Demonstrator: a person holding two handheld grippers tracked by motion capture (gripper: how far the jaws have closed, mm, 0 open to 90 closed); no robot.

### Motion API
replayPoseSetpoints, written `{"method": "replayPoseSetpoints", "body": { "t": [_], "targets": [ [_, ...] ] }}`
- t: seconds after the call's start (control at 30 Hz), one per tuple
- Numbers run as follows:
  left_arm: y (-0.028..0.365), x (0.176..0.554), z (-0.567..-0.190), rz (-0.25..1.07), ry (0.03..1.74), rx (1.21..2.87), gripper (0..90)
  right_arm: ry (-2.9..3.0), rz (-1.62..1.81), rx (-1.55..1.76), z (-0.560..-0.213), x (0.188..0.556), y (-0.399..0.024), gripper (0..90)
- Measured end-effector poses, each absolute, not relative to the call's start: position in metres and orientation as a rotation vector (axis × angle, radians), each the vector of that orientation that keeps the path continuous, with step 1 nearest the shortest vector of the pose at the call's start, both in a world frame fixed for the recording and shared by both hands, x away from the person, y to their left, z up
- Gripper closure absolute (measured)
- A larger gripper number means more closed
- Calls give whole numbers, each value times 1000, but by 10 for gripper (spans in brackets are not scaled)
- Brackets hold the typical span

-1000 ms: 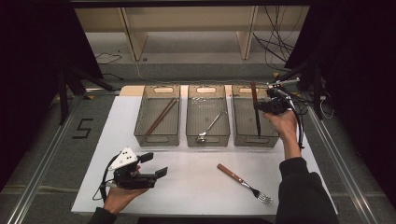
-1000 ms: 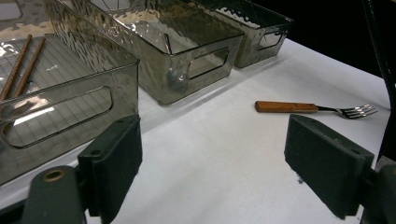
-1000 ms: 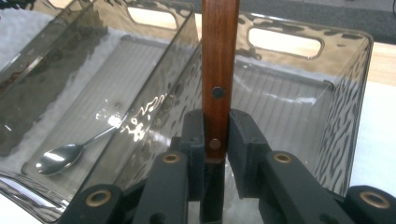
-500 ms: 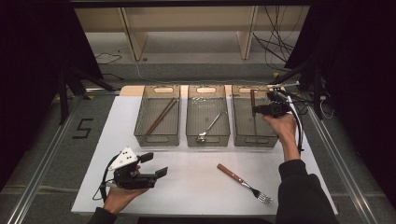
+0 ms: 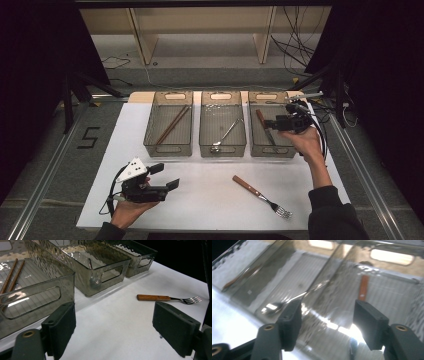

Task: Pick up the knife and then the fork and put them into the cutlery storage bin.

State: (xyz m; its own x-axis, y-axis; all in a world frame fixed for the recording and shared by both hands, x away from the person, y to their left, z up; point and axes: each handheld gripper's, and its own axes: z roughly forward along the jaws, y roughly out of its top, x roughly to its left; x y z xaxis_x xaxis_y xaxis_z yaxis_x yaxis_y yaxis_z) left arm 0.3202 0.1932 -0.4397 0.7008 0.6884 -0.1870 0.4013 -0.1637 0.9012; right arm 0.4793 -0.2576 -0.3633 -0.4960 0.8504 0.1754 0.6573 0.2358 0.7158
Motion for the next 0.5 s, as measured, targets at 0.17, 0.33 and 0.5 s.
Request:
{"method": "replayPoseSetpoints", "body": {
  "t": [0.17, 0.33, 0.5],
  "targets": [
    [194, 320, -440, 320, 866, 1788, 186, 2340, 1105, 1302, -361, 456, -244, 358],
    [193, 320, -440, 320, 866, 1789, 185, 2400, 1104, 1241, -363, 438, -235, 350],
    [194, 320, -440, 321, 868, 1788, 185, 2478, 1085, 1179, -372, 418, -224, 334]
  ]
}}
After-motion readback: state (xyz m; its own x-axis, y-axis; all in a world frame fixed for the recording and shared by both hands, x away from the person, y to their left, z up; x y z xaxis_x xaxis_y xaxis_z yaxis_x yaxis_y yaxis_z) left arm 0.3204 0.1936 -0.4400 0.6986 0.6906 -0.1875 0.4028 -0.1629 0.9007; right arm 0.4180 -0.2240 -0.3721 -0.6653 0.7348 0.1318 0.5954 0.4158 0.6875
